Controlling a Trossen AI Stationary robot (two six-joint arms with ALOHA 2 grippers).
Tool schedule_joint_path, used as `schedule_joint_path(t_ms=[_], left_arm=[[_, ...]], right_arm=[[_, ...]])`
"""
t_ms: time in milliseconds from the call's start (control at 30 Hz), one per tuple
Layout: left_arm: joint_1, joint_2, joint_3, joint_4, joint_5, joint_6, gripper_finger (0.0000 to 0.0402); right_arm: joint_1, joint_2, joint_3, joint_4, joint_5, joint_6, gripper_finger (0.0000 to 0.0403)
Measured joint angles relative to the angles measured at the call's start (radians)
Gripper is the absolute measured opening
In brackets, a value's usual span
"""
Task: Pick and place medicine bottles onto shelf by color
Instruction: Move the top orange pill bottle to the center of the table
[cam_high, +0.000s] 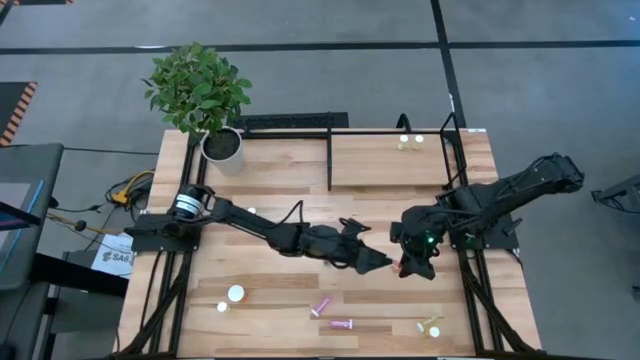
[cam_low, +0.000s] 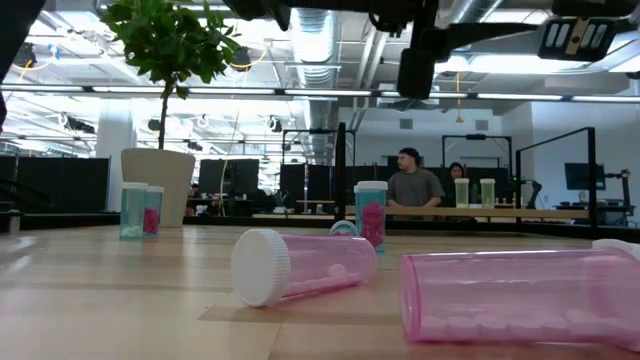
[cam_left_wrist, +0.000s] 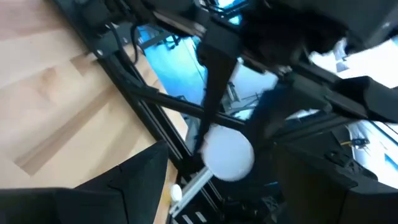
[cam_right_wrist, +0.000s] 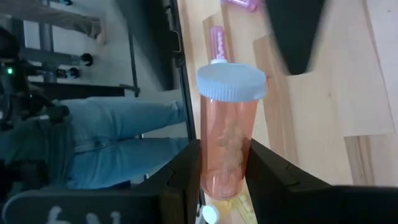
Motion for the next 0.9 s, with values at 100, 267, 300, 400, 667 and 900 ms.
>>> schedule_joint_path(t_ms=[100,267,300,400,667,900], left_arm=[[0.007,0.0,0.001,0.003,0.0,0.001,0.0271],[0.01,0.0,0.001,-0.005,0.033,-0.024,0.0271],[0.009,0.0,0.001,-0.015,0.035,-0.025,0.0271],[0.005,0.0,0.001,-0.033,0.032,-0.025,0.0271],[0.002,0.0,0.001,-0.097,0.057,-0.036,0.0246],[0.002,0.0,0.001,-0.102,0.063,-0.04,0.0217]], right_arm=[[-0.007,0.0,0.0,0.001,-0.003,-0.009,0.0127],[-0.039,0.028,-0.001,-0.004,-0.016,-0.035,0.0127],[-0.047,0.037,-0.001,-0.003,-0.022,-0.039,0.0127],[-0.067,0.075,0.0,0.008,-0.061,-0.067,0.0127],[-0.079,0.13,-0.001,0.008,-0.094,-0.115,0.0127],[-0.079,0.127,0.0,0.058,-0.102,-0.11,0.0127]])
